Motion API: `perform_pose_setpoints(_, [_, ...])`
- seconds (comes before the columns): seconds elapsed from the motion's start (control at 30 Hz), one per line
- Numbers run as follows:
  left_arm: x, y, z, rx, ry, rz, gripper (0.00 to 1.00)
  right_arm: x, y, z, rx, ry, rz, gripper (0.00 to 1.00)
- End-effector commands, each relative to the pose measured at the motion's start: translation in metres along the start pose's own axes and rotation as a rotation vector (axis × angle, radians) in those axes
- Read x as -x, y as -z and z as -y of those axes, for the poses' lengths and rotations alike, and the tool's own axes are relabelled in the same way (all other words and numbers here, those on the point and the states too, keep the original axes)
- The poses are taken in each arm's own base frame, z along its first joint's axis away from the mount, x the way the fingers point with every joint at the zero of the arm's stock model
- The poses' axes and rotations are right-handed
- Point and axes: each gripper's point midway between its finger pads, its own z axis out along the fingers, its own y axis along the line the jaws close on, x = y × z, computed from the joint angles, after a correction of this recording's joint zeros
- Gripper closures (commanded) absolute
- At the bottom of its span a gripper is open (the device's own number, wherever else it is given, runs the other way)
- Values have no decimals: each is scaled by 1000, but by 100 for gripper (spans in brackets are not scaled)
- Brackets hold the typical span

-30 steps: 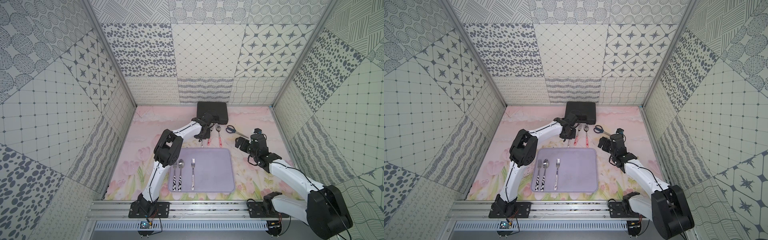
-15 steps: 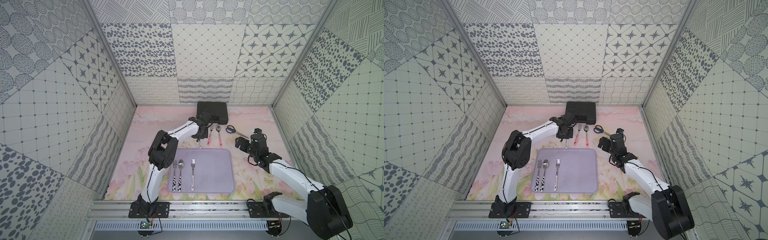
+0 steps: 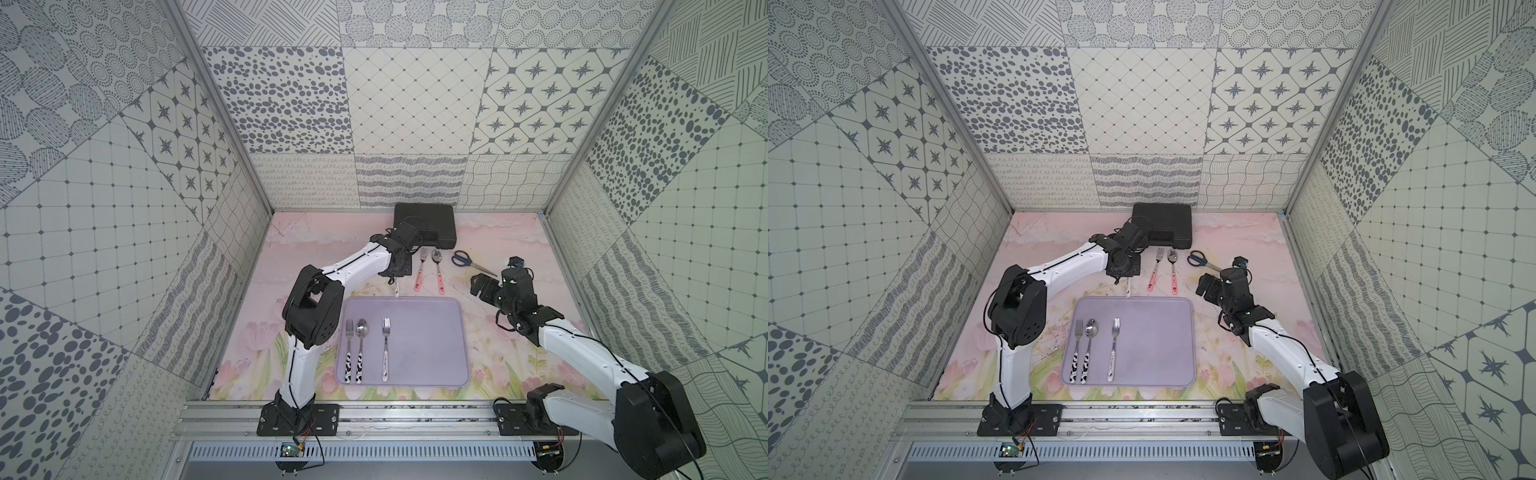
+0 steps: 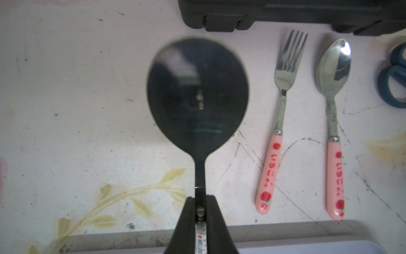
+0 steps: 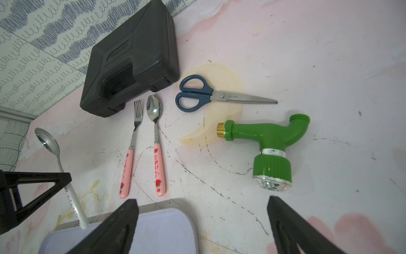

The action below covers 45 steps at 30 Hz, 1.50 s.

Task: Set the spoon and fork side by side
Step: Pick up the spoon from the center of the board, then place the spoon on the tray.

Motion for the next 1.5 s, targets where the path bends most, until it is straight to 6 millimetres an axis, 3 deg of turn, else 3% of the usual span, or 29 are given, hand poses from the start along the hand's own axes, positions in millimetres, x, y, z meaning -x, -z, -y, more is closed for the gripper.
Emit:
perform_pose_setpoints(0.0, [2,13,-5,11,22,14,100,7,4,-5,17,5,35,3])
perform_pose_setpoints(0.27, [-24,26,-3,-18,51,-28,100,7,5,-6,24,4,35,3])
perform_pose_setpoints(0.83, [-125,44,16,16,-6,-130,100,10,10,-9,42,-3,44,3])
perform_pose_setpoints(1.47, [-198,47,24,93,-23,-248,100,9,11,-12,57,-8,38,3])
